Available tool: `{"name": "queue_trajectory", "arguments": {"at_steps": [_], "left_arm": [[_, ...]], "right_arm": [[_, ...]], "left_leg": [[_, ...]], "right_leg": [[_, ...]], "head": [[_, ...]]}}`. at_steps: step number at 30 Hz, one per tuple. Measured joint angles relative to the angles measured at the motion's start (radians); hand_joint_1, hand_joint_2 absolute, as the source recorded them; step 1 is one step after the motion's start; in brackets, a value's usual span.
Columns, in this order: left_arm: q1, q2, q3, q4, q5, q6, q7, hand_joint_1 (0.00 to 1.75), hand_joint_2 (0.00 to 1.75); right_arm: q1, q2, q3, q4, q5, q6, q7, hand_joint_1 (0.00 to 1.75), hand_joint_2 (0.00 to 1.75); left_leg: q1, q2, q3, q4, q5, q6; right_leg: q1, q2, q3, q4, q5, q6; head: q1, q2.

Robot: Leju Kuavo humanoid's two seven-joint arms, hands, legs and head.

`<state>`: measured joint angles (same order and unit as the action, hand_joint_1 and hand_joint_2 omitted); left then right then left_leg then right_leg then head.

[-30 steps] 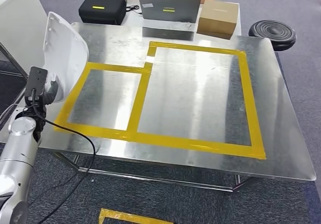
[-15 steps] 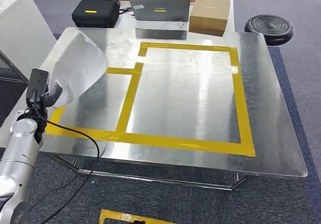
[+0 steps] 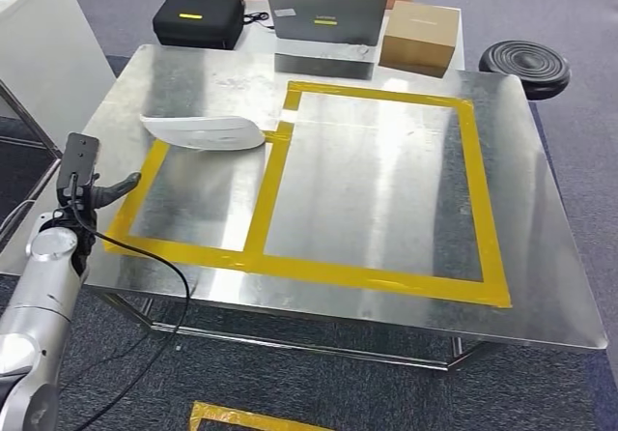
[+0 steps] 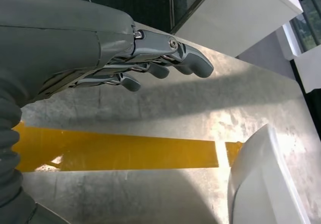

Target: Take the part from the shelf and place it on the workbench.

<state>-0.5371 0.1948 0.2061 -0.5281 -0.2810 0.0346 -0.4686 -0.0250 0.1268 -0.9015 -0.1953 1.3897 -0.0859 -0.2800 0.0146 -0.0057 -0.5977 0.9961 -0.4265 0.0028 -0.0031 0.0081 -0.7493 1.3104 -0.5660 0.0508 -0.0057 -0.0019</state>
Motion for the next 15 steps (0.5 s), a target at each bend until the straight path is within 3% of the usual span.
{"name": "queue_trajectory", "arguments": {"at_steps": [1, 2, 3, 5, 6, 8, 10, 12, 14, 15], "left_arm": [[0.001, -0.001, 0.001, 0.002, 0.0, 0.001, 0.0, 0.0, 1.75], [0.002, -0.001, 0.001, 0.003, 0.0, 0.002, 0.001, 0.0, 1.75], [0.003, -0.002, 0.002, 0.004, 0.0, 0.005, 0.001, 0.0, 1.75], [0.002, -0.002, 0.003, 0.005, 0.0, 0.009, 0.001, 0.0, 1.75], [0.001, -0.002, 0.003, 0.005, 0.0, 0.011, 0.001, 0.0, 1.75], [0.0, -0.001, 0.004, 0.007, 0.0, 0.012, 0.001, 0.0, 1.75], [-0.001, 0.0, 0.003, 0.007, 0.0, 0.012, 0.001, 0.0, 0.87], [-0.003, 0.001, 0.003, 0.007, -0.001, 0.015, -0.003, 0.0, 0.0], [-0.005, -0.001, 0.003, 0.007, -0.004, 0.019, -0.013, 0.0, 0.0], [-0.005, -0.003, 0.003, 0.007, -0.004, 0.022, -0.02, 0.0, 0.0]], "right_arm": [[0.001, 0.0, 0.0, 0.0, 0.0, 0.0, 0.0, 0.0, 0.0], [0.002, 0.0, 0.0, 0.0, 0.0, 0.0, 0.0, 0.0, 0.0], [0.002, 0.0, 0.0, 0.0, 0.0, 0.0, 0.0, 0.0, 0.0], [0.0, 0.0, 0.0, 0.0, 0.0, -0.001, -0.001, 0.0, 0.0], [-0.001, 0.0, 0.0, 0.0, 0.0, -0.001, -0.001, 0.0, 0.0], [0.0, 0.0, 0.0, 0.0, 0.0, -0.001, -0.001, 0.0, 0.0], [0.001, -0.001, 0.0, 0.0, 0.0, -0.001, -0.001, 0.0, 0.0], [0.0, -0.002, 0.0, 0.0, 0.0, 0.0, -0.001, 0.0, 0.0], [-0.001, -0.002, 0.0, 0.0, 0.001, 0.002, 0.0, 0.0, 0.0], [0.0, -0.002, 0.0, 0.0, 0.001, 0.004, 0.001, 0.0, 0.0]], "left_leg": [[0.0, 0.0, 0.001, 0.0, 0.0, 0.0], [0.001, -0.001, 0.002, 0.0, -0.001, -0.001], [0.002, -0.001, 0.004, 0.0, -0.002, -0.003], [-0.001, -0.002, 0.006, 0.002, -0.004, -0.012], [-0.003, -0.002, 0.005, 0.003, -0.003, -0.017], [-0.004, -0.003, 0.003, 0.001, 0.0, -0.028], [-0.002, -0.002, -0.001, 0.008, -0.009, -0.037], [-0.001, -0.001, -0.035, 0.084, -0.057, -0.045], [-0.002, -0.001, -0.098, 0.22, -0.118, -0.048], [-0.002, -0.001, -0.121, 0.268, -0.13, -0.048]], "right_leg": [[0.0, 0.0, 0.0, -0.002, 0.012, 0.0], [0.0, 0.0, 0.02, -0.044, 0.04, -0.001], [0.0, 0.0, 0.054, -0.112, 0.077, -0.002], [0.0, 0.002, 0.121, -0.236, 0.119, -0.007], [0.0, 0.003, 0.137, -0.267, 0.124, -0.01], [0.002, 0.004, 0.141, -0.278, 0.123, -0.023], [0.0, 0.005, 0.141, -0.28, 0.126, -0.036], [-0.004, 0.004, 0.141, -0.283, 0.128, -0.047], [-0.003, 0.004, 0.141, -0.283, 0.128, -0.051], [-0.003, 0.004, 0.141, -0.282, 0.128, -0.051]], "head": [[0.0, 0.0], [0.0, 0.0], [0.0, 0.0], [0.0, 0.0], [-0.001, 0.0], [-0.003, 0.0], [-0.005, 0.0], [-0.008, 0.0], [-0.01, 0.0], [-0.01, 0.0]]}}
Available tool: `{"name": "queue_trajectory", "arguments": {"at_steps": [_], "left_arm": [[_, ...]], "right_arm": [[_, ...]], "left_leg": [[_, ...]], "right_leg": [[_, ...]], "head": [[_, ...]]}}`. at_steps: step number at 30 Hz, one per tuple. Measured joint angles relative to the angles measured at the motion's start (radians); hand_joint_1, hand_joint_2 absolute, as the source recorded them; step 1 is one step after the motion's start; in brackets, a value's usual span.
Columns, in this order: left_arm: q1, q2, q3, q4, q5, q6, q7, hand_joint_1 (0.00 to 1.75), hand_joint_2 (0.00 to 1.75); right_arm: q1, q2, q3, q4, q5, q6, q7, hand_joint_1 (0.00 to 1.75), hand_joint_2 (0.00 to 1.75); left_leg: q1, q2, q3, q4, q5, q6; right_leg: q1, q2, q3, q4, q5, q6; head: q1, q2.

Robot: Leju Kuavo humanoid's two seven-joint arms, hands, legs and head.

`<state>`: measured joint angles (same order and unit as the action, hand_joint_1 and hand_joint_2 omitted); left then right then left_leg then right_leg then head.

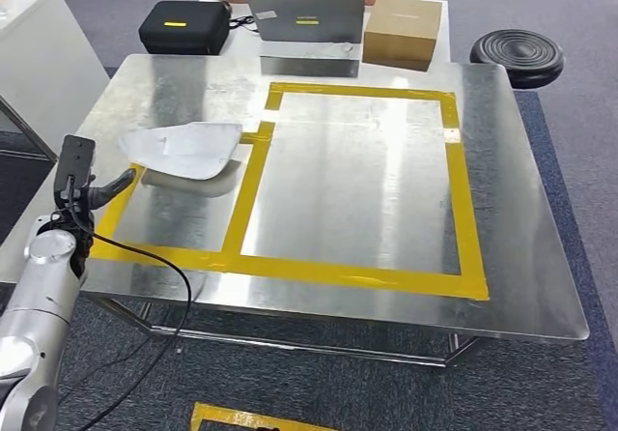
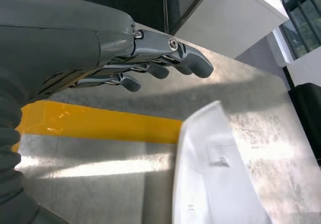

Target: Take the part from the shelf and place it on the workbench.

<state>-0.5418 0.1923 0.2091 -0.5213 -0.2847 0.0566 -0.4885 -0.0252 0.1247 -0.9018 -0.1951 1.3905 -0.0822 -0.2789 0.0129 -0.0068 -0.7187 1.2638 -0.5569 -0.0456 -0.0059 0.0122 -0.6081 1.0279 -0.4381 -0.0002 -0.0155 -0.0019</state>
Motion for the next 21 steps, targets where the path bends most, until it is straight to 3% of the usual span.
{"name": "queue_trajectory", "arguments": {"at_steps": [1, 2, 5, 7, 10, 12, 14, 15, 16, 17, 19, 21], "left_arm": [[0.0, -0.002, 0.0, -0.003, 0.002, 0.002, -0.007, 0.0, 0.0], [0.0, -0.005, 0.0, -0.01, 0.006, 0.004, -0.013, 0.0, 0.0], [-0.006, -0.015, -0.001, -0.057, 0.018, 0.005, -0.022, 0.0, 0.0], [-0.011, -0.024, -0.002, -0.085, 0.022, 0.006, -0.022, 0.0, 0.0], [-0.01, -0.033, -0.003, -0.111, 0.025, 0.006, -0.023, 0.0, 0.0], [-0.01, -0.041, -0.003, -0.134, 0.03, 0.004, -0.025, 0.0, 0.0], [-0.006, -0.055, -0.008, -0.166, 0.033, 0.003, -0.024, 0.0, 0.0], [-0.001, -0.062, -0.015, -0.185, 0.032, 0.003, -0.021, 0.0, 0.0], [0.006, -0.07, -0.023, -0.206, 0.032, 0.003, -0.016, 0.0, 0.0], [0.014, -0.078, -0.033, -0.23, 0.032, 0.002, -0.011, 0.0, 0.0], [0.03, -0.095, -0.055, -0.284, 0.034, -0.001, -0.001, 0.0, 0.0], [0.043, -0.11, -0.08, -0.337, 0.034, -0.002, 0.007, 0.0, 0.0]], "right_arm": [[0.001, 0.0, 0.0, 0.0, 0.0, 0.001, 0.002, 0.0, 0.0], [0.001, 0.0, 0.0, 0.0, 0.0, 0.002, 0.004, 0.0, 0.0], [0.0, 0.0, 0.0, 0.0, 0.0, 0.002, 0.008, 0.0, 0.0], [-0.001, 0.0, 0.0, 0.0, 0.0, 0.002, 0.009, 0.0, 0.0], [0.001, 0.0, 0.0, 0.0, 0.0, 0.002, 0.01, 0.0, 0.0], [0.001, 0.001, 0.0, 0.0, -0.001, 0.002, 0.01, 0.0, 0.0], [0.0, 0.001, 0.0, 0.0, -0.001, 0.001, 0.01, 0.0, 0.0], [0.001, 0.002, 0.0, 0.0, -0.001, 0.0, 0.01, 0.0, 0.0], [0.001, 0.002, 0.0, 0.0, -0.002, 0.0, 0.01, 0.0, 0.0], [0.001, 0.002, 0.0, 0.0, -0.002, -0.001, 0.01, 0.0, 0.0], [0.0, 0.002, 0.0, 0.0, -0.005, -0.003, 0.01, 0.0, 0.0], [-0.003, 0.005, 0.0, 0.001, -0.012, -0.006, 0.011, 0.0, 0.0]], "left_leg": [[0.0, 0.0, -0.009, 0.017, 0.005, 0.001], [0.0, 0.0, 0.003, -0.009, 0.03, 0.003], [-0.001, 0.001, 0.094, -0.199, 0.121, 0.012], [-0.005, 0.001, 0.12, -0.26, 0.13, 0.018], [-0.004, 0.001, 0.121, -0.268, 0.132, 0.032], [0.0, 0.001, 0.122, -0.271, 0.135, 0.043], [-0.001, 0.001, 0.121, -0.271, 0.134, 0.049], [-0.001, 0.001, 0.121, -0.271, 0.134, 0.05], [-0.002, 0.001, 0.121, -0.271, 0.134, 0.05], [-0.001, 0.0, 0.122, -0.27, 0.134, 0.05], [-0.001, -0.001, 0.125, -0.27, 0.133, 0.047], [-0.004, -0.003, 0.123, -0.266, 0.133, 0.039]], "right_leg": [[0.0, 0.0, 0.0, 0.0, 0.0, 0.0], [0.0, 0.0, 0.001, 0.0, 0.0, 0.0], [0.003, 0.001, 0.002, 0.003, -0.001, 0.006], [0.006, 0.001, -0.002, 0.003, 0.0, 0.015], [0.004, -0.001, -0.01, 0.006, -0.004, 0.033], [0.003, -0.003, -0.042, 0.072, -0.045, 0.045], [0.002, -0.004, -0.102, 0.205, -0.107, 0.052], [0.001, -0.004, -0.128, 0.259, -0.125, 0.054], [0.001, -0.004, -0.139, 0.281, -0.125, 0.054], [0.001, -0.004, -0.13, 0.263, -0.105, 0.054], [0.0, -0.004, -0.068, 0.136, -0.04, 0.053], [-0.001, -0.003, -0.01, 0.027, -0.005, 0.048]], "head": [[0.0, 0.0], [-0.001, 0.0], [-0.001, 0.0], [0.0, 0.0], [0.001, 0.0], [0.005, 0.0], [0.008, 0.0], [0.007, 0.0], [0.008, 0.0], [0.008, 0.0], [0.008, 0.0], [0.007, 0.0]]}}
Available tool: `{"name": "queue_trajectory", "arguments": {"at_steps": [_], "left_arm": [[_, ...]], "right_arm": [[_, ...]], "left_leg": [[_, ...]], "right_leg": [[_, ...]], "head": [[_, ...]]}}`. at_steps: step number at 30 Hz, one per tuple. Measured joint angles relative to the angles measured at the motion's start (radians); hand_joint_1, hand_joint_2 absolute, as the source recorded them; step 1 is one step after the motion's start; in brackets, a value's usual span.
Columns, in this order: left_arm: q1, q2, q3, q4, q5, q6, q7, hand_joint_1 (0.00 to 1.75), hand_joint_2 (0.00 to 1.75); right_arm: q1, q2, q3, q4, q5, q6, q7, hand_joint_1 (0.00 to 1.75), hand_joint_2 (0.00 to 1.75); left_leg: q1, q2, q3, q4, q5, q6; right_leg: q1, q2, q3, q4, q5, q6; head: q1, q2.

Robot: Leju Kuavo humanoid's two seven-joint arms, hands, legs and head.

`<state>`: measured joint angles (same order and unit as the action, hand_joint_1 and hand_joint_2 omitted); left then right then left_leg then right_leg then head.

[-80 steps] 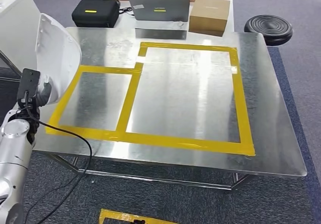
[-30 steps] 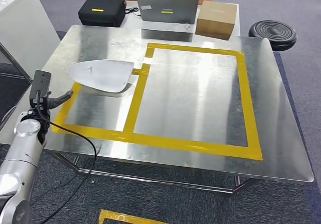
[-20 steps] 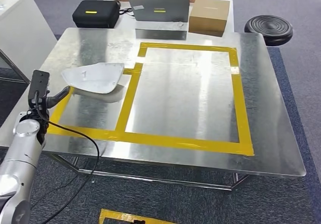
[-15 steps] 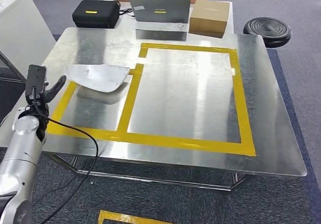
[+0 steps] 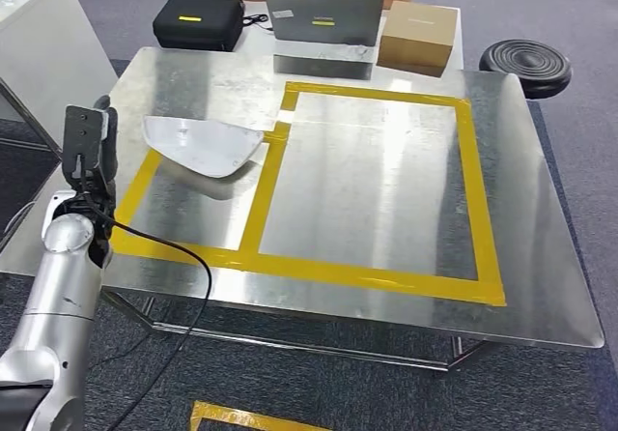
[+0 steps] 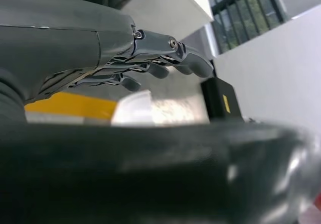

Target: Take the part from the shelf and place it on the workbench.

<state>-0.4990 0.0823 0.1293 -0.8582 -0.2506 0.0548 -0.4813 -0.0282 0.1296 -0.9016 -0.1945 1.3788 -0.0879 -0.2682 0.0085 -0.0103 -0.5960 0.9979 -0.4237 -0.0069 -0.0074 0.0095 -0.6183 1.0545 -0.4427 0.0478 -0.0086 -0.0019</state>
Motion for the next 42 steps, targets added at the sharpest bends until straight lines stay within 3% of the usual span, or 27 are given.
{"name": "queue_trajectory", "arguments": {"at_steps": [3, 5, 6, 9, 10, 11, 12, 15, 16, 19, 21, 24, 25, 26, 27, 29, 31, 32, 34, 36, 38, 40, 41, 42], "left_arm": [[0.029, -0.018, -0.038, -0.071, 0.003, 0.002, 0.01, 0.0, 0.0], [0.048, -0.028, -0.059, -0.108, 0.006, 0.002, 0.013, 0.0, 0.0], [0.053, -0.03, -0.065, -0.121, 0.008, 0.002, 0.013, 0.0, 0.0], [0.068, -0.039, -0.08, -0.148, 0.009, 0.002, 0.014, 0.0, 0.0], [0.075, -0.042, -0.085, -0.156, 0.009, 0.002, 0.014, 0.0, 0.0], [0.08, -0.043, -0.089, -0.161, 0.009, 0.002, 0.014, 0.0, 0.0], [0.083, -0.044, -0.092, -0.167, 0.009, 0.002, 0.015, 0.0, 0.0], [0.081, -0.048, -0.099, -0.184, 0.009, 0.002, 0.015, 0.0, 0.0], [0.08, -0.049, -0.1, -0.189, 0.009, 0.002, 0.015, 0.0, 0.0], [0.083, -0.054, -0.102, -0.194, 0.009, 0.002, 0.015, 0.0, 0.0], [0.084, -0.057, -0.103, -0.197, 0.01, 0.002, 0.015, 0.0, 0.0], [0.091, -0.063, -0.107, -0.206, 0.012, 0.006, 0.014, 0.0, 0.0], [0.096, -0.065, -0.11, -0.209, 0.012, 0.008, 0.014, 0.0, 0.0], [0.101, -0.066, -0.113, -0.213, 0.014, 0.011, 0.013, 0.0, 0.0], [0.107, -0.066, -0.117, -0.218, 0.016, 0.013, 0.013, 0.0, 0.0], [0.121, -0.067, -0.122, -0.237, 0.021, 0.018, 0.013, 0.0, 0.0], [0.139, -0.066, -0.124, -0.272, 0.026, 0.023, 0.013, 0.0, 0.0], [0.149, -0.065, -0.127, -0.291, 0.028, 0.025, 0.014, 0.0, 0.0], [0.174, -0.065, -0.136, -0.323, 0.03, 0.028, 0.017, 0.0, 0.0], [0.203, -0.065, -0.145, -0.348, 0.031, 0.032, 0.021, 0.0, 0.0], [0.235, -0.066, -0.151, -0.375, 0.031, 0.039, 0.025, 0.0, 0.0], [0.271, -0.068, -0.155, -0.404, 0.032, 0.047, 0.025, 0.0, 0.0], [0.29, -0.068, -0.157, -0.418, 0.033, 0.049, 0.025, 0.0, 0.0], [0.307, -0.068, -0.158, -0.433, 0.035, 0.051, 0.025, 0.0, 0.0]], "right_arm": [[0.0, 0.006, 0.0, 0.001, -0.005, -0.002, 0.002, 0.0, 0.0], [0.001, 0.008, 0.0, 0.001, -0.005, -0.002, 0.003, 0.0, 0.0], [0.0, 0.008, -0.001, 0.001, -0.005, -0.003, 0.004, 0.0, 0.0], [-0.001, 0.01, -0.001, 0.001, -0.005, -0.003, 0.003, 0.0, 0.0], [0.0, 0.01, -0.001, 0.001, -0.005, -0.003, 0.003, 0.0, 0.0], [0.0, 0.011, -0.001, 0.001, -0.005, -0.003, 0.003, 0.0, 0.0], [0.0, 0.011, -0.001, 0.001, -0.005, -0.003, 0.003, 0.0, 0.0], [-0.001, 0.012, -0.001, 0.001, -0.005, -0.003, 0.003, 0.0, 0.0], [-0.001, 0.013, -0.001, 0.001, -0.005, -0.003, 0.003, 0.0, 0.0], [0.001, 0.014, -0.001, 0.001, -0.005, -0.003, 0.003, 0.0, 0.0], [0.002, 0.014, -0.001, 0.001, -0.005, -0.003, 0.003, 0.0, 0.0], [0.002, 0.015, 0.0, 0.002, -0.006, -0.003, 0.003, 0.0, 0.0], [0.002, 0.016, 0.0, 0.002, -0.006, -0.004, 0.003, 0.0, 0.0], [0.002, 0.016, 0.0, 0.002, -0.006, -0.004, 0.003, 0.0, 0.0], [0.001, 0.016, -0.001, 0.002, -0.006, -0.005, 0.003, 0.0, 0.0], [-0.001, 0.016, -0.001, 0.002, -0.007, -0.008, 0.003, 0.0, 0.0], [-0.004, 0.02, -0.002, 0.002, -0.011, -0.011, 0.003, 0.0, 0.0], [-0.005, 0.022, -0.002, 0.002, -0.015, -0.012, 0.004, 0.0, 0.0], [-0.003, 0.026, -0.004, 0.002, -0.022, -0.016, 0.004, 0.0, 0.0], [-0.003, 0.027, -0.005, 0.002, -0.024, -0.02, 0.005, 0.0, 0.0], [-0.004, 0.028, -0.006, 0.002, -0.025, -0.023, 0.005, 0.0, 0.0], [-0.003, 0.029, -0.008, 0.002, -0.026, -0.025, 0.005, 0.0, 0.0], [-0.002, 0.03, -0.01, 0.002, -0.026, -0.025, 0.005, 0.0, 0.0], [-0.002, 0.03, -0.011, 0.002, -0.027, -0.027, 0.005, 0.0, 0.0]], "left_leg": [[-0.003, -0.001, -0.005, 0.0, 0.007, -0.015], [-0.001, 0.001, -0.012, 0.017, -0.014, -0.024], [-0.001, 0.001, -0.027, 0.052, -0.041, -0.028], [0.0, 0.002, -0.101, 0.243, -0.143, -0.033], [0.0, 0.002, -0.112, 0.28, -0.155, -0.033], [0.0, 0.002, -0.106, 0.28, -0.148, -0.031], [-0.001, 0.002, -0.079, 0.239, -0.126, -0.027], [-0.005, 0.004, 0.04, 0.04, -0.061, -0.014], [-0.007, 0.005, 0.058, 0.005, -0.055, -0.01], [-0.011, 0.005, 0.053, -0.009, -0.039, 0.004], [-0.006, 0.007, 0.044, -0.015, -0.022, 0.015], [-0.003, 0.009, 0.02, -0.015, -0.002, 0.023], [-0.003, 0.009, 0.01, -0.015, 0.005, 0.023], [-0.002, 0.009, 0.0, -0.014, 0.013, 0.021], [-0.002, 0.009, -0.01, -0.014, 0.02, 0.019], [0.001, 0.008, -0.025, -0.011, 0.032, 0.009], [-0.001, 0.009, -0.035, -0.008, 0.043, -0.003], [-0.002, 0.009, -0.038, -0.007, 0.05, -0.009], [-0.003, 0.009, -0.041, -0.008, 0.064, -0.019], [-0.001, 0.009, -0.054, 0.012, 0.041, -0.027], [0.0, 0.009, -0.089, 0.107, -0.043, -0.033], [-0.001, 0.009, -0.125, 0.237, -0.119, -0.034], [-0.002, 0.009, -0.129, 0.274, -0.13, -0.032], [-0.003, 0.009, -0.115, 0.275, -0.121, -0.028]], "right_leg": [[0.001, 0.003, 0.009, -0.02, 0.006, -0.015], [-0.001, 0.003, 0.007, -0.023, 0.011, -0.028], [-0.002, 0.003, 0.005, -0.025, 0.015, -0.034], [-0.001, 0.0, -0.006, -0.025, 0.023, -0.045], [-0.001, 0.0, -0.011, -0.025, 0.027, -0.046], [0.0, 0.0, -0.016, -0.025, 0.032, -0.046], [0.0, 0.0, -0.021, -0.025, 0.037, -0.045], [0.005, 0.001, -0.033, -0.023, 0.052, -0.037], [0.006, 0.001, -0.036, -0.023, 0.057, -0.031], [0.003, 0.0, -0.043, -0.029, 0.072, -0.012], [0.001, -0.001, -0.061, 0.004, 0.036, -0.001], [-0.002, -0.002, -0.112, 0.177, -0.09, 0.012], [-0.003, -0.002, -0.121, 0.226, -0.116, 0.014], [-0.003, -0.002, -0.114, 0.244, -0.122, 0.016], [-0.003, -0.002, -0.089, 0.225, -0.112, 0.017], [-0.005, -0.002, 0.006, 0.103, -0.075, 0.02], [-0.005, 0.004, 0.084, -0.008, -0.061, 0.014], [-0.004, 0.007, 0.097, -0.029, -0.063, 0.008], [-0.002, 0.008, 0.09, -0.03, -0.054, -0.009], [-0.002, 0.006, 0.077, -0.031, -0.041, -0.028], [-0.002, 0.005, 0.058, -0.031, -0.024, -0.044], [0.002, 0.005, 0.034, -0.031, -0.006, -0.05], [0.005, 0.005, 0.021, -0.031, 0.003, -0.051], [0.008, 0.004, 0.01, -0.031, 0.011, -0.051]], "head": [[-0.003, 0.0], [-0.005, 0.0], [-0.007, 0.0], [-0.01, 0.0], [-0.01, 0.0], [-0.011, 0.0], [-0.011, 0.0], [-0.01, 0.0], [-0.01, 0.0], [-0.01, 0.0], [-0.008, 0.0], [-0.006, 0.0], [-0.006, 0.0], [-0.007, 0.0], [-0.007, 0.0], [-0.006, 0.0], [-0.008, 0.0], [-0.008, 0.0], [-0.008, 0.0], [-0.009, 0.0], [-0.01, 0.0], [-0.01, 0.0], [-0.01, 0.0], [-0.01, 0.0]]}}
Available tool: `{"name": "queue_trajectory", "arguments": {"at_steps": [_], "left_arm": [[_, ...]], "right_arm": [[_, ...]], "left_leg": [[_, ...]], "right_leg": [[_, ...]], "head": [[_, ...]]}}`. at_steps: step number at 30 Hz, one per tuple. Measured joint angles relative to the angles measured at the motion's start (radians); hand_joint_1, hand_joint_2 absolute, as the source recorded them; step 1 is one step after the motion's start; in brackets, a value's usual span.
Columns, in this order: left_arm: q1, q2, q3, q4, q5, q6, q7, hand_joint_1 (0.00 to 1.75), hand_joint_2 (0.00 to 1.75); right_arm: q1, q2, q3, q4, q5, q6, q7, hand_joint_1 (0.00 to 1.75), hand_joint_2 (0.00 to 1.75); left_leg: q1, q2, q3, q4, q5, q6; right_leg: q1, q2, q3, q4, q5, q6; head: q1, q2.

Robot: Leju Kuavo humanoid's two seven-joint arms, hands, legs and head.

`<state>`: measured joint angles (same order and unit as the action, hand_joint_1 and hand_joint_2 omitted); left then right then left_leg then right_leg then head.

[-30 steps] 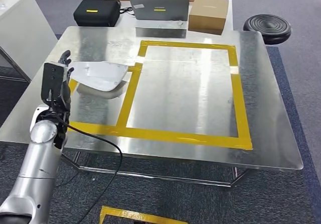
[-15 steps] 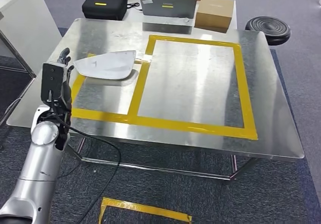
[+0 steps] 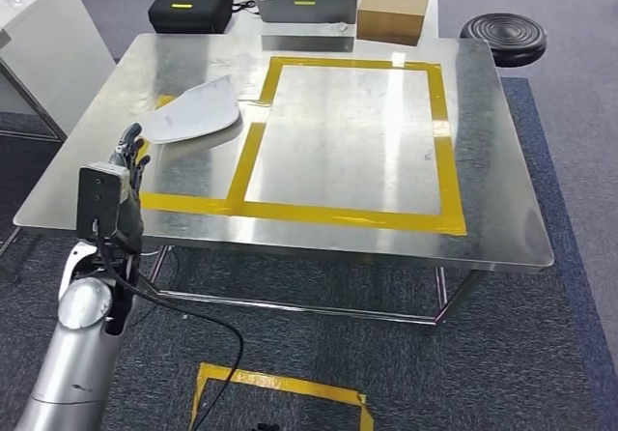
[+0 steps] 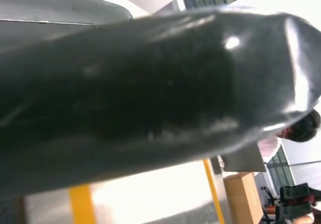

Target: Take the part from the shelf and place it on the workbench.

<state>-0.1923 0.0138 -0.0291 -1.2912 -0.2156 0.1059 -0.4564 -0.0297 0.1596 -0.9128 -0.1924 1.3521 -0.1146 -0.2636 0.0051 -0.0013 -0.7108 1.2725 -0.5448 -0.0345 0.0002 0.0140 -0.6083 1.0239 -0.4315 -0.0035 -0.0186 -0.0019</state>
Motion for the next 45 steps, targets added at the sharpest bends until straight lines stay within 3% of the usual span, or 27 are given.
{"name": "queue_trajectory", "arguments": {"at_steps": [2, 4, 6, 8, 9, 11, 13, 14, 15, 17, 19, 20, 22, 24, 26, 28, 29, 30, 31, 32, 34, 36, 39, 41, 43, 44, 45], "left_arm": [[0.027, 0.0, -0.004, -0.033, 0.003, 0.003, 0.0, 0.0, 0.0], [0.048, 0.0, -0.008, -0.07, 0.004, 0.005, 0.0, 0.0, 0.0], [0.069, -0.001, -0.009, -0.103, 0.004, 0.007, -0.001, 0.0, 0.0], [0.093, -0.004, -0.01, -0.124, 0.004, 0.008, -0.001, 0.0, 0.0], [0.104, -0.006, -0.011, -0.133, 0.004, 0.008, 0.0, 0.0, 0.0], [0.123, -0.012, -0.012, -0.149, 0.003, 0.01, 0.0, 0.0, 0.0], [0.141, -0.016, -0.013, -0.161, 0.002, 0.013, 0.0, 0.0, 0.0], [0.149, -0.018, -0.013, -0.163, 0.001, 0.014, 0.0, 0.0, 0.0], [0.156, -0.019, -0.013, -0.165, 0.0, 0.015, 0.001, 0.0, 0.0], [0.165, -0.021, -0.013, -0.169, 0.0, 0.015, 0.001, 0.0, 0.0], [0.17, -0.021, -0.013, -0.175, 0.0, 0.015, 0.001, 0.0, 0.0], [0.171, -0.021, -0.013, -0.179, 0.0, 0.016, 0.002, 0.0, 0.0], [0.173, -0.021, -0.013, -0.184, 0.0, 0.017, 0.002, 0.0, 0.0], [0.178, -0.022, -0.013, -0.186, 0.0, 0.018, 0.002, 0.0, 0.0], [0.182, -0.022, -0.013, -0.187, -0.001, 0.018, 0.002, 0.0, 0.0], [0.186, -0.022, -0.013, -0.188, -0.004, 0.02, 0.003, 0.0, 0.0], [0.189, -0.023, -0.013, -0.189, -0.005, 0.022, 0.003, 0.0, 0.0], [0.192, -0.023, -0.013, -0.189, -0.006, 0.024, 0.004, 0.0, 0.0], [0.194, -0.023, -0.013, -0.19, -0.007, 0.026, 0.004, 0.0, 0.0], [0.195, -0.023, -0.013, -0.192, -0.008, 0.027, 0.005, 0.0, 0.0], [0.195, -0.023, -0.013, -0.2, -0.013, 0.029, 0.006, 0.0, 0.0], [0.196, -0.024, -0.014, -0.207, -0.017, 0.03, 0.006, 0.0, 0.0], [0.202, -0.025, -0.014, -0.21, -0.018, 0.031, 0.006, 0.0, 0.0], [0.204, -0.026, -0.014, -0.211, -0.018, 0.031, 0.006, 0.0, 0.0], [0.205, -0.027, -0.014, -0.213, -0.018, 0.031, 0.006, 0.0, 0.0], [0.205, -0.027, -0.014, -0.213, -0.018, 0.031, 0.006, 0.0, 0.0], [0.206, -0.027, -0.014, -0.213, -0.018, 0.031, 0.006, 0.0, 0.0]], "right_arm": [[-0.001, 0.002, -0.002, 0.0, -0.005, -0.002, 0.0, 0.0, 0.0], [-0.002, 0.005, -0.003, 0.0, -0.012, -0.004, 0.0, 0.0, 0.0], [-0.002, 0.009, -0.006, 0.0, -0.015, -0.004, 0.0, 0.0, 0.0], [-0.001, 0.01, -0.008, 0.0, -0.015, -0.005, 0.001, 0.0, 0.0], [0.001, 0.011, -0.01, 0.0, -0.015, -0.006, 0.001, 0.0, 0.0], [0.001, 0.012, -0.014, 0.0, -0.016, -0.008, 0.001, 0.0, 0.0], [0.0, 0.012, -0.017, 0.0, -0.016, -0.01, 0.0, 0.0, 0.0], [-0.001, 0.012, -0.018, 0.0, -0.016, -0.011, 0.0, 0.0, 0.0], [-0.001, 0.012, -0.018, 0.0, -0.016, -0.011, 0.0, 0.0, 0.0], [-0.002, 0.012, -0.019, 0.0, -0.016, -0.012, 0.0, 0.0, 0.0], [-0.006, 0.014, -0.019, 0.0, -0.016, -0.012, 0.0, 0.0, 0.0], [-0.006, 0.016, -0.019, 0.0, -0.016, -0.013, -0.001, 0.0, 0.0], [-0.006, 0.018, -0.019, -0.001, -0.016, -0.014, -0.001, 0.0, 0.0], [-0.005, 0.018, -0.02, -0.001, -0.016, -0.014, -0.002, 0.0, 0.0], [-0.006, 0.018, -0.021, -0.001, -0.016, -0.014, -0.002, 0.0, 0.0], [-0.005, 0.018, -0.022, -0.001, -0.016, -0.015, -0.002, 0.0, 0.0], [-0.005, 0.018, -0.023, -0.001, -0.016, -0.015, -0.002, 0.0, 0.0], [-0.004, 0.018, -0.024, -0.001, -0.016, -0.015, -0.002, 0.0, 0.0], [-0.004, 0.018, -0.024, -0.001, -0.016, -0.015, -0.003, 0.0, 0.0], [-0.004, 0.018, -0.024, -0.001, -0.016, -0.015, -0.003, 0.0, 0.0], [-0.005, 0.018, -0.025, -0.001, -0.016, -0.015, -0.005, 0.0, 0.0], [-0.006, 0.018, -0.025, -0.002, -0.016, -0.015, -0.006, 0.0, 0.0], [-0.003, 0.018, -0.025, -0.002, -0.016, -0.016, -0.006, 0.0, 0.0], [0.0, 0.018, -0.026, -0.002, -0.016, -0.016, -0.006, 0.0, 0.0], [-0.001, 0.018, -0.027, -0.002, -0.015, -0.015, -0.006, 0.0, 0.0], [-0.002, 0.018, -0.027, -0.002, -0.015, -0.015, -0.006, 0.0, 0.0], [-0.003, 0.019, -0.027, -0.002, -0.015, -0.015, -0.006, 0.0, 0.0]], "left_leg": [[-0.007, 0.0, 0.079, -0.095, 0.042, 0.017], [-0.017, 0.001, 0.176, -0.232, 0.056, 0.034], [-0.023, 0.002, 0.213, -0.295, 0.053, 0.041], [-0.022, 0.003, 0.204, -0.303, 0.068, 0.046], [-0.019, 0.004, 0.197, -0.306, 0.078, 0.051], [-0.013, 0.005, 0.176, -0.309, 0.1, 0.058], [-0.012, 0.005, 0.146, -0.308, 0.123, 0.06], [-0.011, 0.005, 0.131, -0.307, 0.134, 0.058], [-0.01, 0.005, 0.115, -0.306, 0.146, 0.056], [-0.008, 0.005, 0.088, -0.305, 0.169, 0.049], [-0.008, 0.003, 0.07, -0.302, 0.188, 0.039], [-0.01, 0.003, 0.066, -0.301, 0.198, 0.034], [-0.01, 0.002, 0.064, -0.303, 0.216, 0.025], [-0.007, 0.002, 0.058, -0.297, 0.205, 0.015], [-0.004, 0.001, 0.033, -0.225, 0.12, 0.004], [-0.004, 0.001, 0.0, -0.086, 0.017, -0.003], [-0.003, 0.001, -0.008, -0.03, -0.006, -0.004], [-0.003, 0.001, -0.003, -0.002, -0.006, -0.004], [-0.003, 0.001, 0.02, -0.012, 0.013, -0.003], [-0.003, 0.001, 0.058, -0.055, 0.039, -0.002], [-0.002, 0.0, 0.162, -0.196, 0.071, 0.002], [-0.002, -0.002, 0.219, -0.291, 0.066, 0.008], [-0.003, -0.002, 0.205, -0.306, 0.071, 0.029], [-0.001, 0.001, 0.188, -0.306, 0.088, 0.046], [-0.004, 0.003, 0.166, -0.305, 0.107, 0.054], [-0.006, 0.003, 0.154, -0.305, 0.116, 0.056], [-0.008, 0.003, 0.142, -0.305, 0.125, 0.057]], "right_leg": [[0.005, -0.001, -0.02, 0.0, 0.018, 0.0], [0.011, -0.002, -0.035, 0.001, 0.034, 0.003], [0.013, -0.003, -0.042, -0.001, 0.05, 0.012], [0.011, -0.004, -0.046, -0.004, 0.059, 0.024], [0.01, -0.005, -0.053, 0.008, 0.042, 0.03], [0.007, -0.005, -0.082, 0.088, -0.042, 0.043], [0.003, -0.006, -0.114, 0.221, -0.13, 0.052], [0.001, -0.006, -0.116, 0.267, -0.143, 0.056], [0.0, -0.007, -0.102, 0.282, -0.132, 0.058], [-0.003, -0.006, -0.019, 0.203, -0.079, 0.061], [-0.004, -0.004, 0.09, 0.055, -0.073, 0.062], [-0.004, -0.003, 0.123, 0.002, -0.082, 0.058], [0.0, 0.0, 0.136, -0.035, -0.091, 0.042], [-0.001, -0.003, 0.12, -0.033, -0.076, 0.023], [-0.003, -0.007, 0.103, -0.034, -0.053, 0.005], [-0.003, -0.008, 0.077, -0.032, -0.029, -0.001], [-0.003, -0.009, 0.062, -0.032, -0.017, 0.0], [-0.003, -0.009, 0.047, -0.031, -0.006, 0.001], [-0.003, -0.009, 0.033, -0.03, 0.004, 0.004], [-0.003, -0.009, 0.02, -0.03, 0.013, 0.007], [-0.001, -0.009, 0.0, -0.026, 0.029, 0.016], [0.003, -0.009, -0.015, -0.021, 0.045, 0.026], [0.001, -0.009, -0.037, -0.014, 0.052, 0.04], [-0.001, -0.009, -0.064, 0.048, -0.012, 0.05], [-0.001, -0.009, -0.101, 0.181, -0.104, 0.056], [-0.001, -0.009, -0.112, 0.242, -0.13, 0.057], [0.0, -0.009, -0.11, 0.275, -0.134, 0.055]], "head": [[0.0, 0.0], [0.002, 0.0], [0.002, 0.0], [0.0, 0.0], [0.001, 0.0], [0.003, 0.0], [0.006, 0.0], [0.006, 0.0], [0.006, 0.0], [0.006, 0.0], [0.005, 0.0], [0.004, 0.0], [0.002, 0.0], [0.002, 0.0], [-0.001, 0.0], [-0.003, 0.0], [-0.003, 0.0], [-0.003, 0.0], [-0.003, 0.0], [-0.003, 0.0], [-0.003, 0.0], [-0.004, 0.0], [-0.004, 0.0], [-0.001, 0.0], [0.002, 0.0], [0.002, 0.0], [0.001, 0.0]]}}
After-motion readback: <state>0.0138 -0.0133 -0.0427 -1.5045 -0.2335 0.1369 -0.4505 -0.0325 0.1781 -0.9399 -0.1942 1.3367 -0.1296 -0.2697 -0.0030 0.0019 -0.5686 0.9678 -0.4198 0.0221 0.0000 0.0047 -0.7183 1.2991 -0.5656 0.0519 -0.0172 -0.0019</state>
